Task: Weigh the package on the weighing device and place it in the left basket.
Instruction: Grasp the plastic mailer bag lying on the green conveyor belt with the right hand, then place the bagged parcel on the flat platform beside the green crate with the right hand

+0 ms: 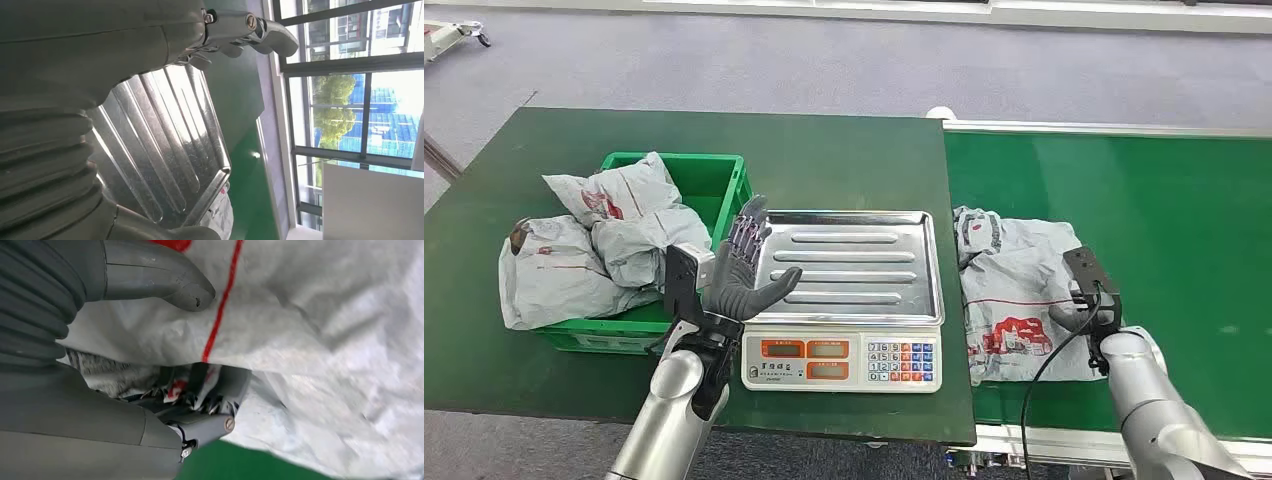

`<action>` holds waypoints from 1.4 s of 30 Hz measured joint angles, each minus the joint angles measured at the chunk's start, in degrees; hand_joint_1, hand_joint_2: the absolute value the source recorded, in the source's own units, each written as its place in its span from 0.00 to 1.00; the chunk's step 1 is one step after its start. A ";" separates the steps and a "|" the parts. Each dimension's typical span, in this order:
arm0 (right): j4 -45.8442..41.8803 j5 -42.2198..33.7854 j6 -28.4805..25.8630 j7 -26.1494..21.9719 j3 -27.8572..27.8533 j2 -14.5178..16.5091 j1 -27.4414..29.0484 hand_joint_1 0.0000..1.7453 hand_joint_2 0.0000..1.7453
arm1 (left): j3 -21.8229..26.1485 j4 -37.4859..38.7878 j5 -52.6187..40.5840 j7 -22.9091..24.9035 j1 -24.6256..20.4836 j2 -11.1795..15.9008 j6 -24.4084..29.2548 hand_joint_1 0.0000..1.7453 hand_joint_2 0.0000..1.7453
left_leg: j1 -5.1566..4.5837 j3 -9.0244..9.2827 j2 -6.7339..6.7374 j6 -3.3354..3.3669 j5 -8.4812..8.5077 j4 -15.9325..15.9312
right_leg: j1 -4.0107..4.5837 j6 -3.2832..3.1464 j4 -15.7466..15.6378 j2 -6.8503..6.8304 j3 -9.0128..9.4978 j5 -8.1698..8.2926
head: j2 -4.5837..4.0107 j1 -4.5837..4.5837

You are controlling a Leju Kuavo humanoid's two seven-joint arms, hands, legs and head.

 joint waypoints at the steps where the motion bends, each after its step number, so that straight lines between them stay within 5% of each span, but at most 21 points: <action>1: 0.00 0.17 -0.10 0.04 0.05 0.03 -0.11 1.00 1.00 | 0.00 -0.03 -0.02 0.01 0.00 -0.01 0.00 0.00 1.00 | 0.00 0.00 0.00 0.00 0.00 0.00 | 0.00 0.00 0.00 0.00 0.00 0.00 | 0.00 0.00; 13: -0.01 1.32 -1.20 -0.31 0.22 0.40 -0.80 1.00 1.00 | 0.00 -0.74 -0.31 0.14 0.33 -0.03 0.02 0.00 1.00 | 0.00 -0.03 -0.04 0.00 0.00 0.00 | -0.01 0.00 0.00 -0.03 0.00 0.00 | 0.00 0.00; 19: -1.84 2.72 -7.46 -4.70 0.90 1.01 -1.04 1.00 1.00 | 0.00 -1.39 -0.33 0.19 1.02 -0.03 0.25 0.00 1.00 | 0.00 -0.05 -0.05 0.00 0.00 0.00 | 0.00 0.00 0.01 -0.03 0.00 0.00 | 0.00 0.00; 30: -14.23 2.16 -12.04 -9.92 5.61 3.23 -0.48 1.00 1.00 | 0.00 -1.80 -0.45 -0.16 1.54 -0.03 1.23 0.00 1.00 | 0.00 -0.05 -0.07 0.02 0.03 0.00 | 0.00 0.00 0.01 -0.05 -0.01 0.00 | 0.00 0.00; 42: -36.54 -1.08 -10.93 -5.44 13.61 4.08 0.28 1.00 1.00 | 0.00 -1.78 -1.66 -2.05 2.88 -0.16 2.02 0.00 1.00 | 0.00 -0.07 -0.08 0.02 0.03 0.00 | 0.00 0.00 0.01 -0.05 -0.05 0.00 | 0.00 0.01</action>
